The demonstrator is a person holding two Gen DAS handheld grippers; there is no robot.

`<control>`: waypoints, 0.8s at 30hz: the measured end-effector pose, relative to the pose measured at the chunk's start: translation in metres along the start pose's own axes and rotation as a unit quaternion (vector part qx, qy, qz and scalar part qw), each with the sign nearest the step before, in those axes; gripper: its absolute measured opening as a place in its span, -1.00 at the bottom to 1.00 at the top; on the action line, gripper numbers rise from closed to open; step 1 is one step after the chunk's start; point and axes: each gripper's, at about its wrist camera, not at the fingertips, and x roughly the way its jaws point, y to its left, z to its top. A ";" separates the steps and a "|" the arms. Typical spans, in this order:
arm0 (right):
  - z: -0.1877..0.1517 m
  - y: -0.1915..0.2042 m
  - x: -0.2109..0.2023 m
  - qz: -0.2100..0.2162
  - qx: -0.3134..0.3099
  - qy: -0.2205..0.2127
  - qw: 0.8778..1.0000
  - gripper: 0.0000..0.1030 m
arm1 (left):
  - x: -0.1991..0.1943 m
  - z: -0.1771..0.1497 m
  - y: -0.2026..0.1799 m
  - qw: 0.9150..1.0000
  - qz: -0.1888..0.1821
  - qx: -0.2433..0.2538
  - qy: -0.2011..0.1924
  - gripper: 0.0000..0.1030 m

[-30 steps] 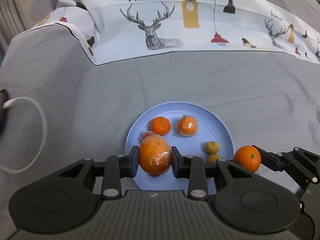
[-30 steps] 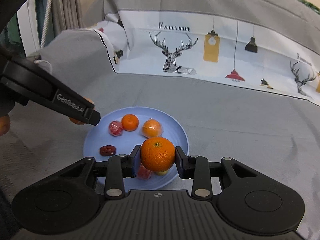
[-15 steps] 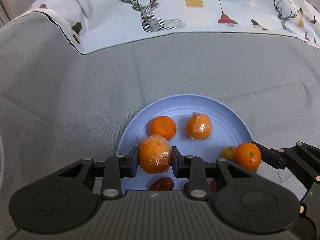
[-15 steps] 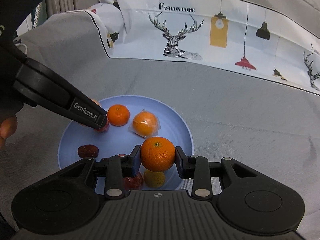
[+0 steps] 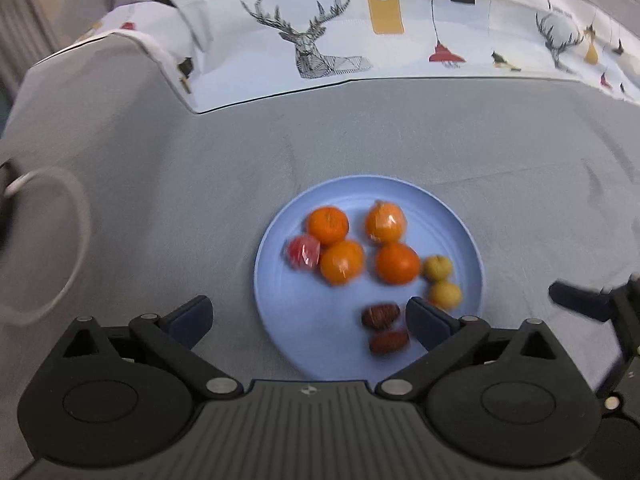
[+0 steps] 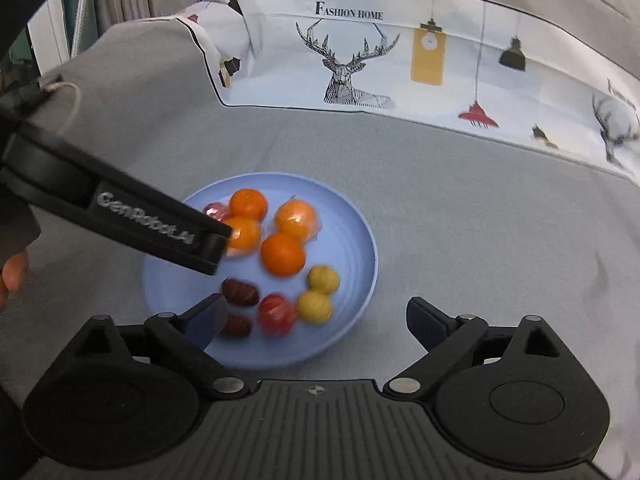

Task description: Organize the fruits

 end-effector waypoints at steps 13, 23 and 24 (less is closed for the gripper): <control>-0.037 0.015 -0.096 -0.039 0.034 -0.049 0.997 0.96 | -0.087 -0.070 -0.001 0.999 0.024 -0.014 -0.023 0.99; -0.052 0.021 -0.131 -0.053 0.020 -0.075 0.996 0.97 | -0.116 -0.087 -0.003 0.999 0.022 -0.024 -0.040 0.99; -0.053 0.022 -0.133 -0.056 0.018 -0.078 0.995 0.98 | -0.118 -0.088 -0.003 0.999 0.022 -0.024 -0.041 0.99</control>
